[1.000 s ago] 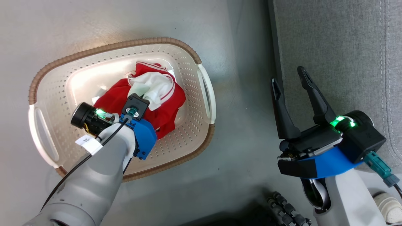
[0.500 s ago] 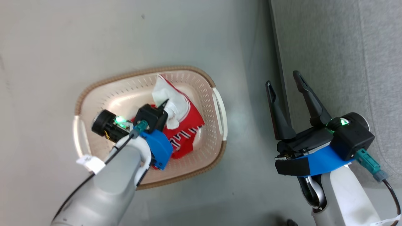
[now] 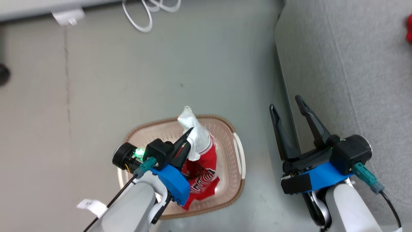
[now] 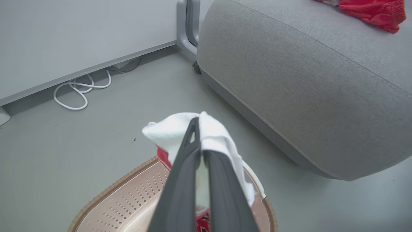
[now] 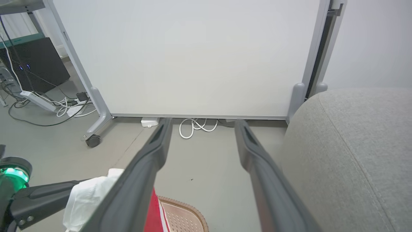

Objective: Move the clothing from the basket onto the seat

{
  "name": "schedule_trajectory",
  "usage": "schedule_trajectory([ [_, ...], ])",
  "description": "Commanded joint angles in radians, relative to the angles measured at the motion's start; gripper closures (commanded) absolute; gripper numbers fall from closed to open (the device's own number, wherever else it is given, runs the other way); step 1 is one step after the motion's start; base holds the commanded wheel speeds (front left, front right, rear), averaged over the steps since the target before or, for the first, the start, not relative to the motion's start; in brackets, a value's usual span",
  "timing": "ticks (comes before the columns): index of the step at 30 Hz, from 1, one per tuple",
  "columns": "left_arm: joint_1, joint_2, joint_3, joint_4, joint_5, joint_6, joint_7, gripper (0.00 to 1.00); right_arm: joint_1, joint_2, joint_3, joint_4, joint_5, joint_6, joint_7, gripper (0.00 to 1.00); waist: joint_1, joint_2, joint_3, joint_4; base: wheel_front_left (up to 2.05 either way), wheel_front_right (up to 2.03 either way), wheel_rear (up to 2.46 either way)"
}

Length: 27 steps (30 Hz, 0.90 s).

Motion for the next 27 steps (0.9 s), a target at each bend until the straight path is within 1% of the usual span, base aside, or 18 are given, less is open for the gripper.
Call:
schedule_trajectory([
  [1,0.02,0.002,0.013,-0.025,-0.005,-0.008,-0.005,1.0,0.018,-0.001,-0.002,0.003,0.002,0.0,0.005,0.0,0.0002,-0.0001,-0.087,0.033,0.0,0.0,0.0],
  [6,0.073,0.004,0.041,-0.122,-0.015,-0.008,-0.005,1.0,0.058,-0.001,-0.012,0.009,0.002,0.0,0.023,0.0,0.0002,-0.0001,-0.172,0.056,0.0,0.0,0.0],
  [12,0.089,0.017,0.026,-0.175,-0.032,-0.006,-0.005,1.0,0.106,-0.001,-0.022,0.011,0.008,0.0,0.041,0.0,0.0002,-0.0001,-0.255,0.079,0.0,0.0,0.0],
  [20,-0.006,0.001,-0.043,-0.17,-0.071,-0.006,-0.005,1.0,0.17,-0.001,-0.014,0.017,0.014,0.0,0.07,0.0,0.0002,-0.0001,-0.343,0.121,0.0,0.0,0.0],
  [27,-0.117,-0.024,-0.065,-0.145,-0.12,-0.006,0.022,1.0,0.196,-0.001,0.014,0.017,0.025,0.0,0.091,0.0,0.0002,-0.0001,-0.389,0.139,0.0,0.0,0.0],
])
